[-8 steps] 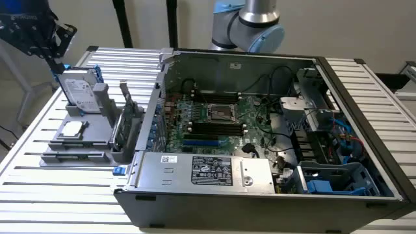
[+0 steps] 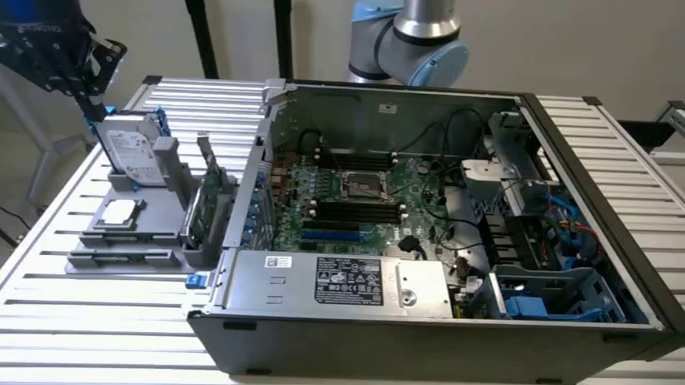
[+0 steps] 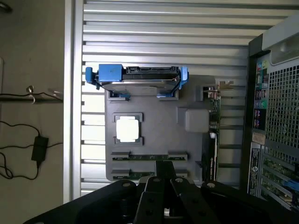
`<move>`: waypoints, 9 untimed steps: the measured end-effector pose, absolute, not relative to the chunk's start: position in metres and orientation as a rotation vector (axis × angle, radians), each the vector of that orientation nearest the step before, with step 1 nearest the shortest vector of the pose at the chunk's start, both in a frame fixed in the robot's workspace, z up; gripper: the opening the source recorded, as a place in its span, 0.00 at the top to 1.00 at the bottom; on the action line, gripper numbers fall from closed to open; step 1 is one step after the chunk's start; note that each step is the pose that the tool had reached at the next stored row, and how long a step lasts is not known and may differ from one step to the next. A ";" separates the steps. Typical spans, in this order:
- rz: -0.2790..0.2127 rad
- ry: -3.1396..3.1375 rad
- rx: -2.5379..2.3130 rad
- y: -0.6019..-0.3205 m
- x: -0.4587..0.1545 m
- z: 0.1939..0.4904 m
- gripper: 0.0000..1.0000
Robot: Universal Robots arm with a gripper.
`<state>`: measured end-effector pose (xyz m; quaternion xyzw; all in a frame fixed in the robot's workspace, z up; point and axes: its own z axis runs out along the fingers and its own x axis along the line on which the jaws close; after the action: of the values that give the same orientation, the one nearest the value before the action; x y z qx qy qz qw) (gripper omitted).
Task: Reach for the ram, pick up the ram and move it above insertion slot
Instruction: 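Reach for the ram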
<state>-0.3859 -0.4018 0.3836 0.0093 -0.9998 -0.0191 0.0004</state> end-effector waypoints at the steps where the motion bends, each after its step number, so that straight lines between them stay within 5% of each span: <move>1: -0.060 -3.140 0.029 -0.402 -0.386 0.384 0.89; 9: -0.060 -3.140 0.029 -0.414 -0.386 0.381 0.89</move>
<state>-0.3859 -0.4141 0.3812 0.0093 -0.9998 -0.0191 0.0004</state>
